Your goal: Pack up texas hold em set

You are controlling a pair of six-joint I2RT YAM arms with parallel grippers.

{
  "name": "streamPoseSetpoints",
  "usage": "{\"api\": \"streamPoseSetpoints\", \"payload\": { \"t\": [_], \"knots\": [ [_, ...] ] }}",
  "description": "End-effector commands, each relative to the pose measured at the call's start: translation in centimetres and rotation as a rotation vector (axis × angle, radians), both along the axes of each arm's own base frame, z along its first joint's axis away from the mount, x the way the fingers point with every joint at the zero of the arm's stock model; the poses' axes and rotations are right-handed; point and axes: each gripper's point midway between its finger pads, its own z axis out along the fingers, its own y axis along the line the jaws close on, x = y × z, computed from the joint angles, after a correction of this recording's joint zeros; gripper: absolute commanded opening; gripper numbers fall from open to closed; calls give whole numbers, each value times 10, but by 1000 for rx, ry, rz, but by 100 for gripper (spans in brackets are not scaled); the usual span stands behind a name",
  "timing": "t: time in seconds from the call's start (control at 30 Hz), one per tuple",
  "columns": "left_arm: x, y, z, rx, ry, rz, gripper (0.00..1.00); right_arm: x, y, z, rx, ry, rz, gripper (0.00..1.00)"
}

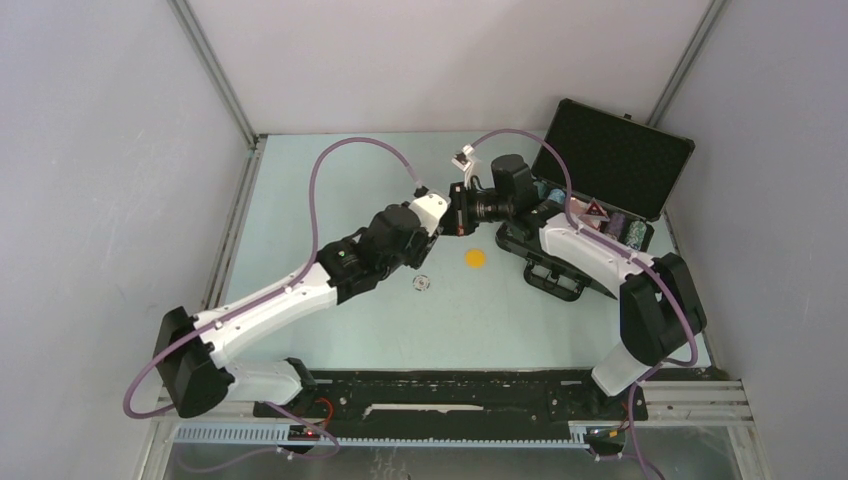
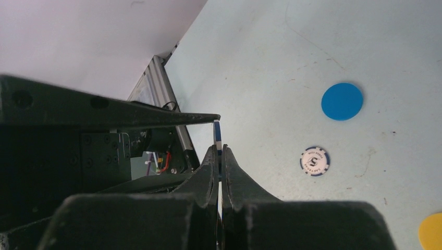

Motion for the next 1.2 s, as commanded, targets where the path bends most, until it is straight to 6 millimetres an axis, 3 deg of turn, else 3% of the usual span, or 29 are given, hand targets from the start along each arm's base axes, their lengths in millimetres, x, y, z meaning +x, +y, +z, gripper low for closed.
{"api": "streamPoseSetpoints", "payload": {
  "t": [0.0,0.1,0.13,0.23,0.33,0.47,0.57,0.73,0.87,0.97,1.17],
  "knots": [
    [-9,1,54,-134,-82,-23,59,-3,2,56,89,-140,-8,0],
    [-18,18,88,-207,-156,-8,87,5,-10,61,46,-169,-105,0],
    [-22,23,100,-243,-181,-3,91,4,-15,60,16,-173,-130,0],
    [-34,44,138,-372,-242,30,93,4,-44,57,-111,-245,-217,0],
    [-42,68,169,-498,-286,87,93,-10,-85,48,-310,-378,-227,0],
    [-53,90,197,-630,-324,114,93,-41,-137,28,-564,-504,-116,0],
    [-56,106,213,-648,-359,144,93,-47,-190,20,-789,-543,-171,0],
    [-61,123,217,-641,-349,205,95,-61,-276,21,-1140,-613,-184,0],
    [-67,119,199,-652,-281,203,95,-66,-341,8,-1306,-485,-206,0],
    [-62,113,168,-614,-259,211,94,-65,-368,-13,-1432,-438,-190,0],
    [-66,104,138,-521,-286,189,95,-41,-398,-52,-1517,-237,-172,0]
  ]
}}
